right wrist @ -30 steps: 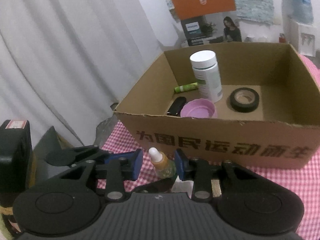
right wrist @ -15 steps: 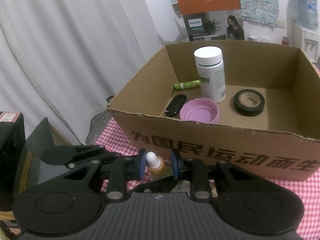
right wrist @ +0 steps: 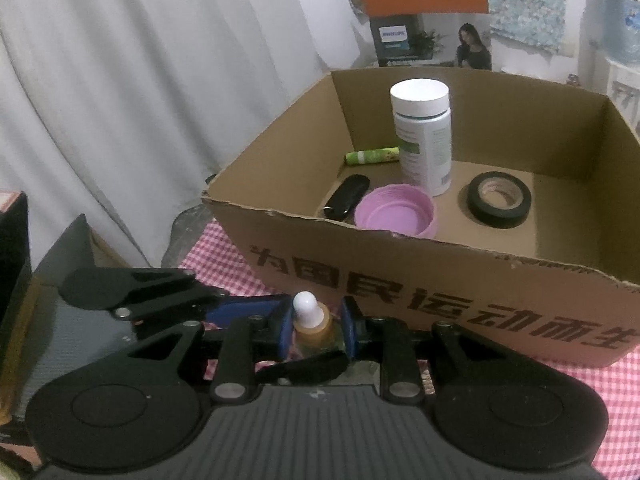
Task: Organize rigid objects
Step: 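Lift the dropper bottle off the table with the right gripper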
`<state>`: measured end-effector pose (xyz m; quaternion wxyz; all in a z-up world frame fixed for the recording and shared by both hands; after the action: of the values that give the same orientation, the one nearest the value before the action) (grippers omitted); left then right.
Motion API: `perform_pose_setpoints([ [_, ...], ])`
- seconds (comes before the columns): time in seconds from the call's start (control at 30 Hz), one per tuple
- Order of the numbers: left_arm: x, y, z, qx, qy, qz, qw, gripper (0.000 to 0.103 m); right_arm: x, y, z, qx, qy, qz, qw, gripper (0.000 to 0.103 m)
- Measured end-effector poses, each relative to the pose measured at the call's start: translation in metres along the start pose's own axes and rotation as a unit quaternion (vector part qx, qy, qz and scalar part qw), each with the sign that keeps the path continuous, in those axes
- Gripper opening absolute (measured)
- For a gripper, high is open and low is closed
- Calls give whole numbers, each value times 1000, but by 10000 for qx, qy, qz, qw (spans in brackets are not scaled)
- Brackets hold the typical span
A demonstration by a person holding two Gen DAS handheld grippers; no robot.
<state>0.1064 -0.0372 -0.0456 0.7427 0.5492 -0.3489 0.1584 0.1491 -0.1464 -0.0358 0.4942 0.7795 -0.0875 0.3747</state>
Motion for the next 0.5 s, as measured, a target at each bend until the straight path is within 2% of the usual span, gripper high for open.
perform_pose_setpoints([
  [0.23,-1,-1,1,-106,-61,-38,9999,55,2,-3,4,52,-70,-31,10000,27],
  [0.5,1,-5,-2,-203,48,-66,9998,55,4,-4,7,155,-184,-52,9997,27],
])
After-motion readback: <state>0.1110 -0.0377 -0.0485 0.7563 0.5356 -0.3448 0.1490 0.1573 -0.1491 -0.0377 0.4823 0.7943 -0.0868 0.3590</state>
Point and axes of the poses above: each gripper's, at about its wrist camera, not at the fingertips, and y roughly against the way its jaws point, z to its right, x to its top, the point moved 2 cm from there along -y, roughly the way its jaws point, and after that the axes turned 5 degrees about y, right-handed, at the moved point
